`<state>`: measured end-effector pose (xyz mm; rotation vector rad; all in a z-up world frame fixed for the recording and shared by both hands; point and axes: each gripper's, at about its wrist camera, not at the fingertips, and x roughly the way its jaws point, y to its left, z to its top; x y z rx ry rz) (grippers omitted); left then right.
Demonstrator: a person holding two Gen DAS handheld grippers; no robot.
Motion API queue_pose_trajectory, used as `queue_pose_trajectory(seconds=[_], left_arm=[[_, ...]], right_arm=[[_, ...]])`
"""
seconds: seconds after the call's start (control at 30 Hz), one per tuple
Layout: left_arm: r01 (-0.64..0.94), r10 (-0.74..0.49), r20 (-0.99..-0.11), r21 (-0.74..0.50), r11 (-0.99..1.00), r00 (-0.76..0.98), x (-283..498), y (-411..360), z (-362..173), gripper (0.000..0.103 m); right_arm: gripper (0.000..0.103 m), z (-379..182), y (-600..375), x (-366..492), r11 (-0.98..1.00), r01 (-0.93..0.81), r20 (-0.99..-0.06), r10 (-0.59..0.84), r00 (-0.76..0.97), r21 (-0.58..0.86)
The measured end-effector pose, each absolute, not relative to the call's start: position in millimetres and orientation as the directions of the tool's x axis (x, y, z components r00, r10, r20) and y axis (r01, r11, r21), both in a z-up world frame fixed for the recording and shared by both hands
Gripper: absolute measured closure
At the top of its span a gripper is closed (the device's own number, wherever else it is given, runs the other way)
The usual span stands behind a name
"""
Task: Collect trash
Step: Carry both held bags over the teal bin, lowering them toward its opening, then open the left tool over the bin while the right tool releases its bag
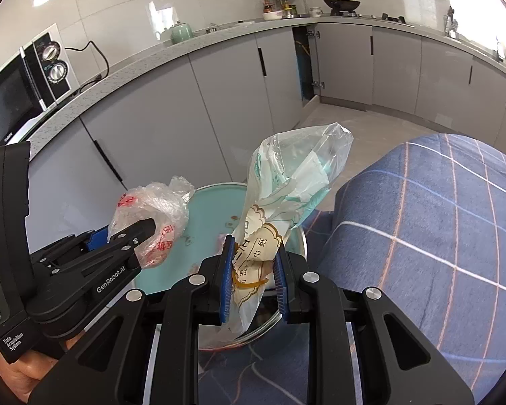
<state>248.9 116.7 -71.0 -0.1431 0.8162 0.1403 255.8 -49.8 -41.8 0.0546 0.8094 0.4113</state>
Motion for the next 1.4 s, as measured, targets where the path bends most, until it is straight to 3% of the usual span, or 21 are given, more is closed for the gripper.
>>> queue_pose_trajectory(seconds=[0.67, 1.4], left_arm=[[-0.190, 0.066, -0.769, -0.073, 0.979, 0.635, 285, 119, -95, 0.072], [-0.227, 0.085, -0.817, -0.057, 0.972, 0.571, 303, 135, -125, 0.072]], right_arm=[[0.080, -67, -39, 293, 0.933, -0.334, -0.741, 0.317, 0.592, 0.132], [0.079, -117, 2, 329, 0.885, -0.447, -0.843, 0.335, 0.421, 0.129]])
